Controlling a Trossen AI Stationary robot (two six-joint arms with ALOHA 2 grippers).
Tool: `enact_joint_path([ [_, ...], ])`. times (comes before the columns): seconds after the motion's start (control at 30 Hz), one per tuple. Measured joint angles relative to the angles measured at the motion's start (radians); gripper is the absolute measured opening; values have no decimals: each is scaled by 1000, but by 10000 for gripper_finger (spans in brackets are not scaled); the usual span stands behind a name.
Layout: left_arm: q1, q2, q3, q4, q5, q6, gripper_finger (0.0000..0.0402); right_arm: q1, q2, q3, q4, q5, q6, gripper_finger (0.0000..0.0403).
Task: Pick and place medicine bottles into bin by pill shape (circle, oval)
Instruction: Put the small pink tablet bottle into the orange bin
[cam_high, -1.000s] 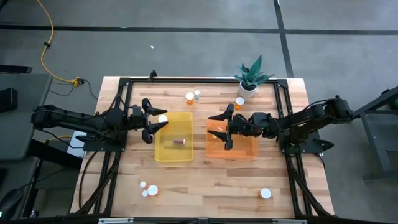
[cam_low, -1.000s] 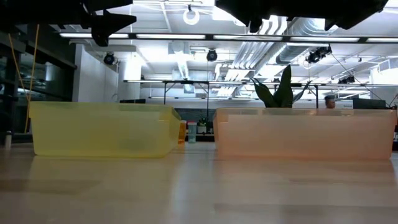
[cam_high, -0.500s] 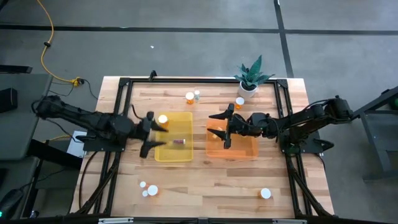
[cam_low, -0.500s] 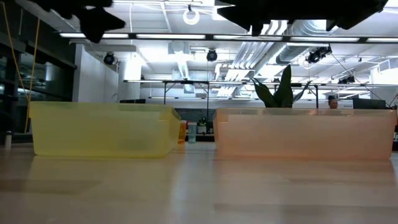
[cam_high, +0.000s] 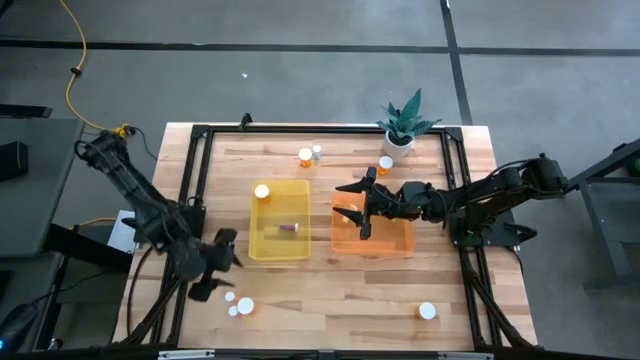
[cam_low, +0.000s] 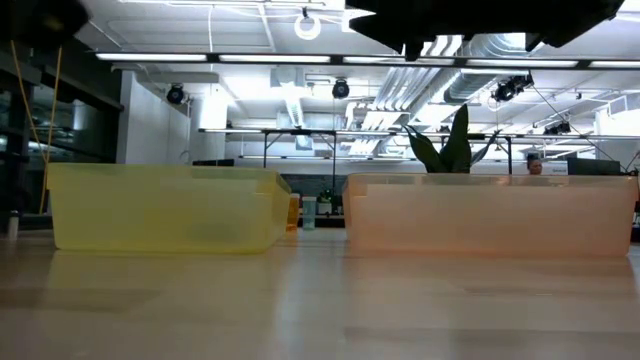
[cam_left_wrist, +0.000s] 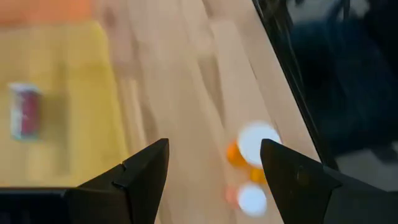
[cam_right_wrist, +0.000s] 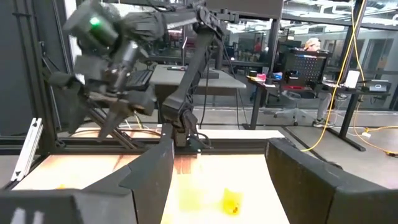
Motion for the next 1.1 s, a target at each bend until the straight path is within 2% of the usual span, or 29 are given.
enact_joint_path([
  [0.23, -163, 144, 0, -104, 10, -183, 241, 0, 0, 0, -12, 0, 34, 245],
  [0.4, -231, 219, 0, -96, 5, -205, 241, 0, 0, 0, -12, 4, 32, 245],
  [0.57, -240, 264, 0, -49, 0, -205, 241, 0, 0, 0, -12, 50, 27, 245],
  [1.1, -231, 399, 0, 18, -7, -101, 241, -2, 0, 0, -15, 54, 8, 245],
])
